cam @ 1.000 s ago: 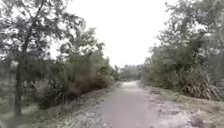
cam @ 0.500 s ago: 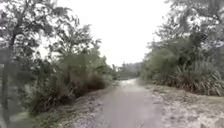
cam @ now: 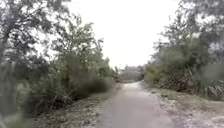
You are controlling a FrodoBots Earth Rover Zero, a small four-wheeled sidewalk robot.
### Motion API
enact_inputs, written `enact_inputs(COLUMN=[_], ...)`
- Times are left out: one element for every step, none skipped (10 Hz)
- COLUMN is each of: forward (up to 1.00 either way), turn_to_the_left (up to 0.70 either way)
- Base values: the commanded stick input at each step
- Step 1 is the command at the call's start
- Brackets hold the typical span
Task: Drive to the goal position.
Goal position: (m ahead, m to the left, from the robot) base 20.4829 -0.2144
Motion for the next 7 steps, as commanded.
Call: enact_inputs(forward=[0.70, 0.70, 0.70, 0.70, 0.70, 0.70, 0.70], turn_to_the_left=[0.04, 0.04, 0.04, 0.04, 0.04, 0.04, 0.04])
